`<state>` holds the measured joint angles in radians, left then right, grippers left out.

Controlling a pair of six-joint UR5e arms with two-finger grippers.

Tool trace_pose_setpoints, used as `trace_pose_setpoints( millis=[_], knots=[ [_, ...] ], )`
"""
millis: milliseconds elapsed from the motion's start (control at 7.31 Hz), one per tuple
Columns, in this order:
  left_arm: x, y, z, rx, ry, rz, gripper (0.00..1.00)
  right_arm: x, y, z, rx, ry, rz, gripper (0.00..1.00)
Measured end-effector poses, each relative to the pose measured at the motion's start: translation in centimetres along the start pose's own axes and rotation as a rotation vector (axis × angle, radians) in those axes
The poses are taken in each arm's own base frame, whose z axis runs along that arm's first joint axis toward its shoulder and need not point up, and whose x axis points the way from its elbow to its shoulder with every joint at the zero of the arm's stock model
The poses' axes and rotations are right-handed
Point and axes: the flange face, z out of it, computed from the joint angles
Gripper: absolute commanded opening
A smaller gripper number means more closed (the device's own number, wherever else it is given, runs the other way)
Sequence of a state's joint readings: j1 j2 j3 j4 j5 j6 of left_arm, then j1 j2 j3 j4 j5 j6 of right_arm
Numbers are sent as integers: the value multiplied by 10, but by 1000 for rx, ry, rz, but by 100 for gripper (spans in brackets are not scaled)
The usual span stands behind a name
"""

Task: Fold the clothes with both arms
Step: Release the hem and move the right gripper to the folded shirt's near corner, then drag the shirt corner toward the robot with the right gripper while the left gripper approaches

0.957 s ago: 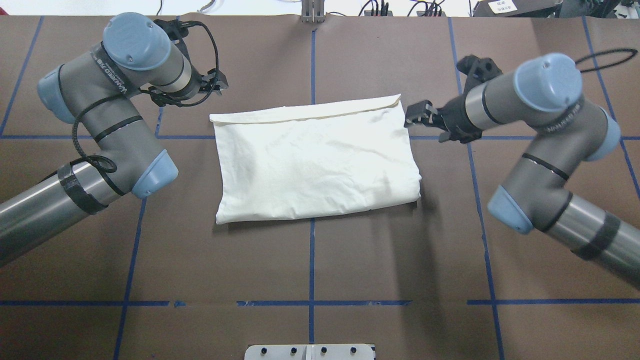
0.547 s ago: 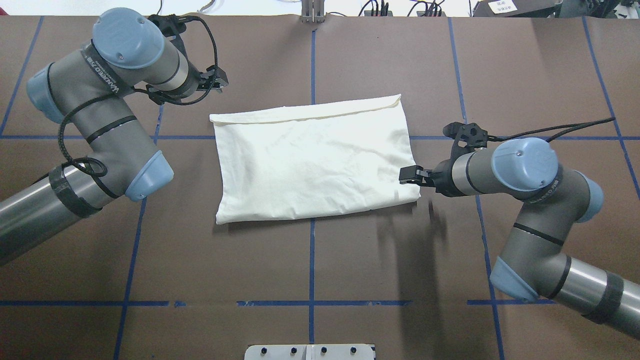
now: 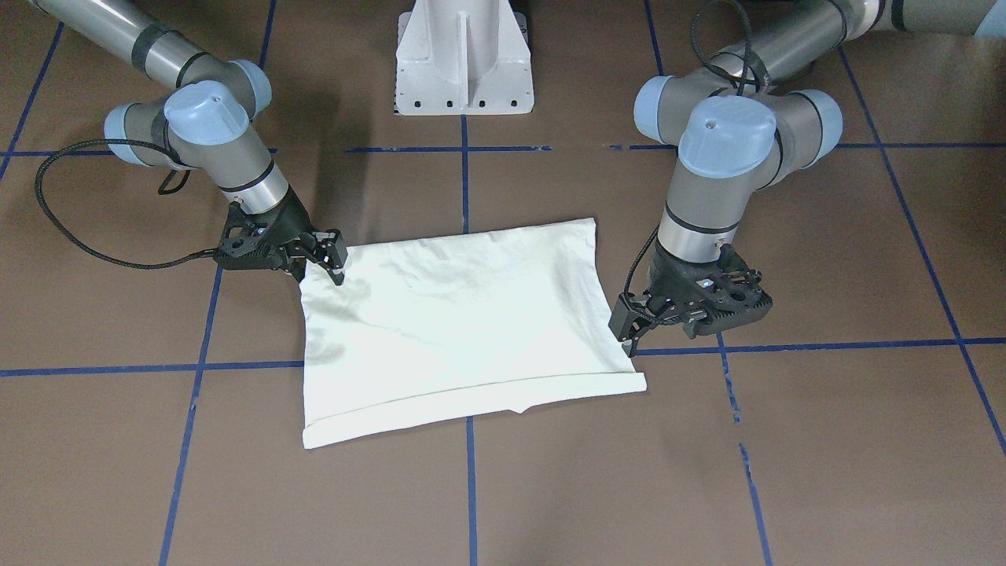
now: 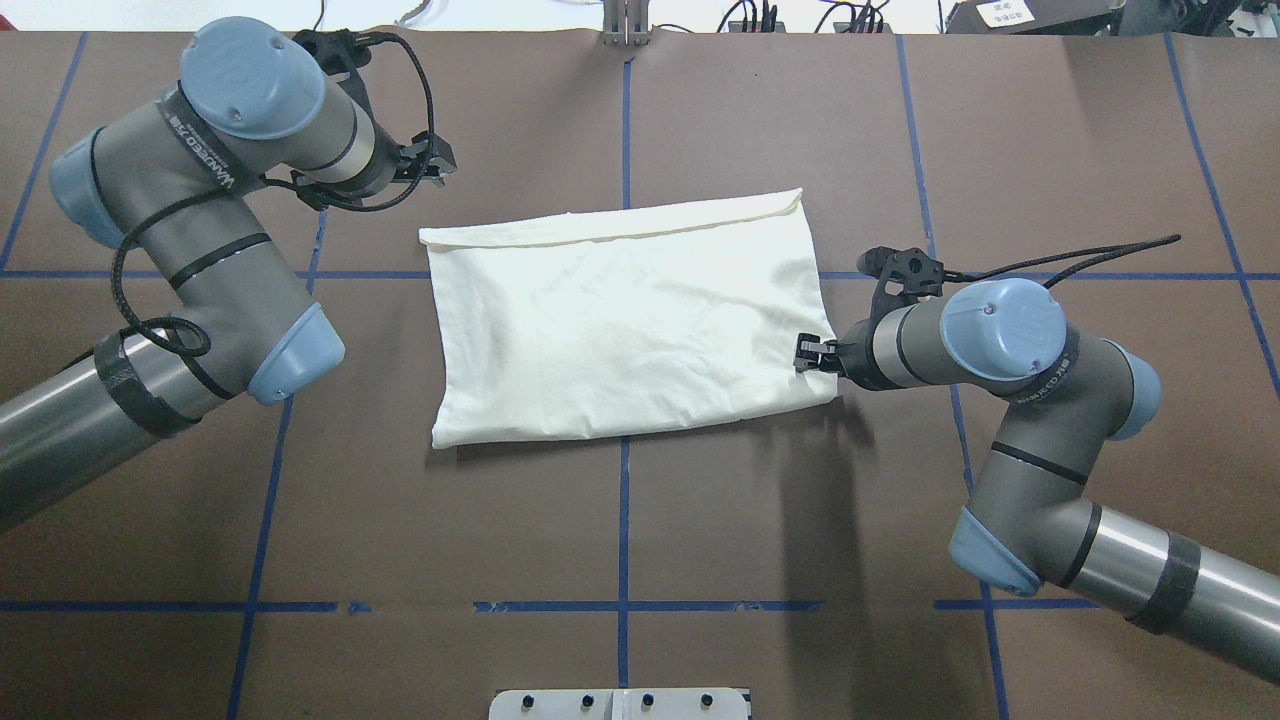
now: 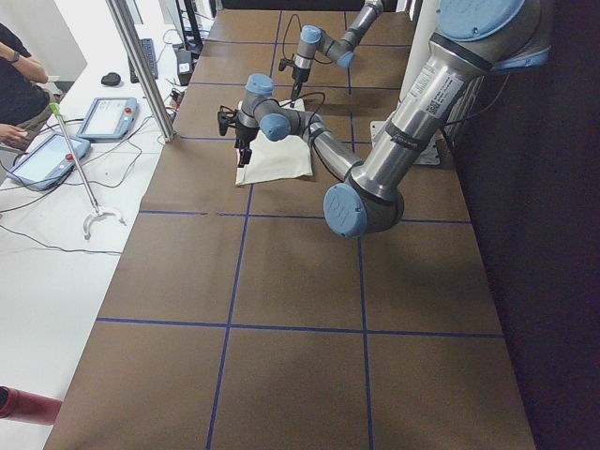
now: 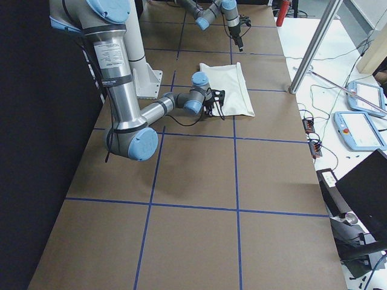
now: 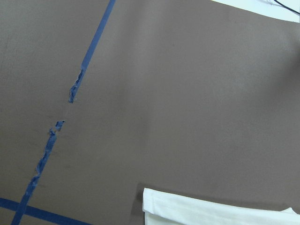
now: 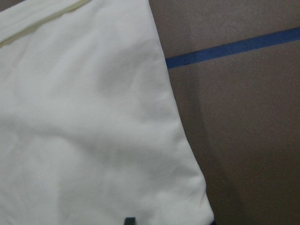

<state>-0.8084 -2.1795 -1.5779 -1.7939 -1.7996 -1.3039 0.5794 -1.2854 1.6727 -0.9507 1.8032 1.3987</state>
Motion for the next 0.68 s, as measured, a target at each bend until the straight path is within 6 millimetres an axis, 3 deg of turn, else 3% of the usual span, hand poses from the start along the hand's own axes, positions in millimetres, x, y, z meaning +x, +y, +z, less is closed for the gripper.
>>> trace_pose_setpoints(
  millis=[274, 410, 547, 684],
  knots=[
    [0, 0, -1, 0, 4, 1, 100, 9, 12, -32, -20, -32, -2, 0],
    [0, 0, -1, 1, 3, 1, 100, 21, 29, -53, -47, -45, -7, 0],
    [-1, 0, -1, 1, 2, 1, 100, 37, 62, -77, -92, -51, -22, 0],
    [-1, 1, 0, 1, 2, 0, 100, 48, 110, -95, -161, -48, -35, 0]
  ],
)
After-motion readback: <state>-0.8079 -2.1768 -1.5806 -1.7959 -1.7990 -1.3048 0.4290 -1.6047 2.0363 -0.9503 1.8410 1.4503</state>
